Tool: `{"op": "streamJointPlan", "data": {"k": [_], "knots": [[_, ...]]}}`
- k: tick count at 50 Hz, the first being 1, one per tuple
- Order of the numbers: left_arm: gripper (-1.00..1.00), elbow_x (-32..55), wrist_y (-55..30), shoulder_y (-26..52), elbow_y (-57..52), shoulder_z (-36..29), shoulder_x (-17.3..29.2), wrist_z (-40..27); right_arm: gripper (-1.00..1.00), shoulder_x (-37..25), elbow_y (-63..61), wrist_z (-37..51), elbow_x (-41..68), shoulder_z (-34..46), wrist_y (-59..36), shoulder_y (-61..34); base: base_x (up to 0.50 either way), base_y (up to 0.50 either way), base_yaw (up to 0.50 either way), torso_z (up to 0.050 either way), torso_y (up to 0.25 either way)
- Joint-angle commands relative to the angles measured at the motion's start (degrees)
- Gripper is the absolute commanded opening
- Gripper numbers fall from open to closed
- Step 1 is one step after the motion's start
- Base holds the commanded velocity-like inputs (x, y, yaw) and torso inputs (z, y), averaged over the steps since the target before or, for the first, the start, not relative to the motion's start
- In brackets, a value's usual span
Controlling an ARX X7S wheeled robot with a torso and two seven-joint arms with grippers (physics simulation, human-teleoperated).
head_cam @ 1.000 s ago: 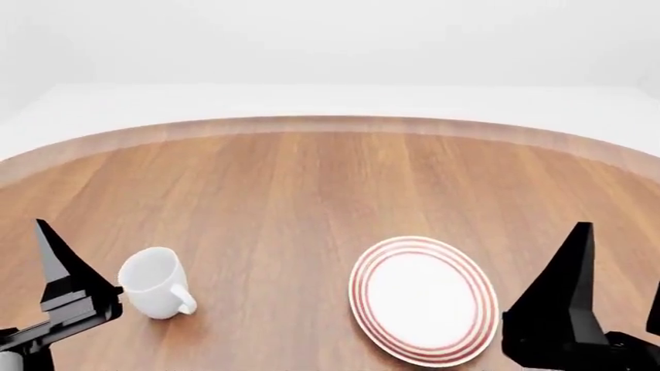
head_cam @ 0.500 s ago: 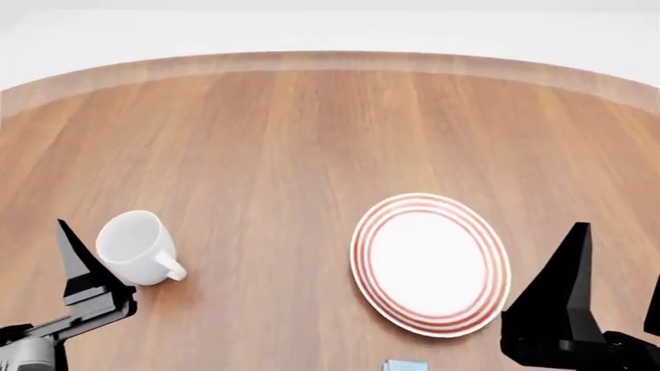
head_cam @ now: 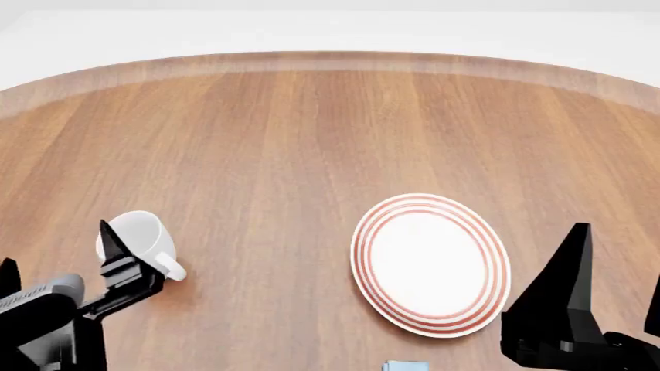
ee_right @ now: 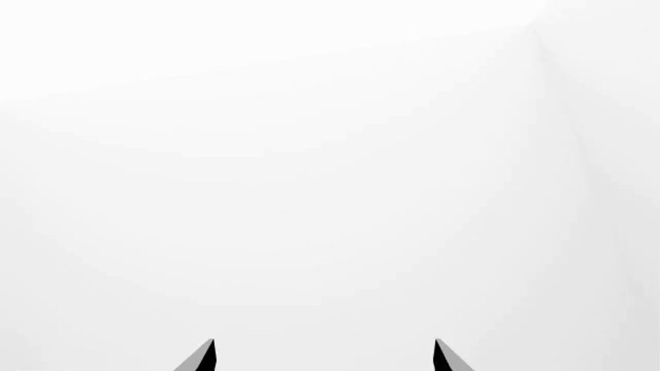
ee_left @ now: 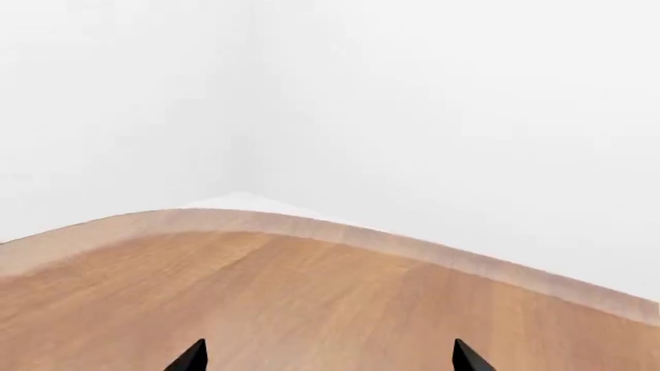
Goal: Pick up the white mug and put it on the plate, and put the chocolate pudding to the right of the plate.
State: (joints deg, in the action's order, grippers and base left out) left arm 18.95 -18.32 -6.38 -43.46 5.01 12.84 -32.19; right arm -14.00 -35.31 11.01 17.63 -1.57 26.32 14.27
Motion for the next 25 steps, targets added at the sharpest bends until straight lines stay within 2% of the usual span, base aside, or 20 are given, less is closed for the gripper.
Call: {"op": "streamJointPlan", "data": {"k": [1, 6, 9, 16, 25], "knots": [[1.0, 8.68, -24.24, 10.4, -1.76, 1.37, -3.22, -8.59, 1.0, 0.66, -0.74, -1.0, -1.27, -0.79, -0.51, -0.04, 0.0, 0.0, 0.0, 0.0, 0.0], [1.0, 10.89, -31.24, 15.31, -0.84, 0.57, -4.7, -12.4, 1.0, 0.57, -0.48, -0.93, -1.34, -0.65, -0.29, -0.02, 0.0, 0.0, 0.0, 0.0, 0.0], [1.0, 12.43, -38.32, 20.35, -0.76, -0.58, -5.66, -16.0, 1.0, 0.5, -0.5, -0.86, -1.28, -0.57, -0.2, 0.04, 0.0, 0.0, 0.0, 0.0, 0.0], [1.0, 13.49, -47.23, 27.32, 3.17, -2.62, -7.48, -20.59, 1.0, 0.26, -0.39, -0.71, -1.11, -0.53, 0.04, 0.16, 0.0, 0.0, 0.0, 0.0, 0.0], [1.0, 13.81, -48.36, 31.06, 11.07, -3.73, -10.98, -23.45, 1.0, 0.12, -0.11, -0.72, -1.19, 0.05, 0.31, 0.21, 0.0, 0.0, 0.0, 0.0, 0.0]]}}
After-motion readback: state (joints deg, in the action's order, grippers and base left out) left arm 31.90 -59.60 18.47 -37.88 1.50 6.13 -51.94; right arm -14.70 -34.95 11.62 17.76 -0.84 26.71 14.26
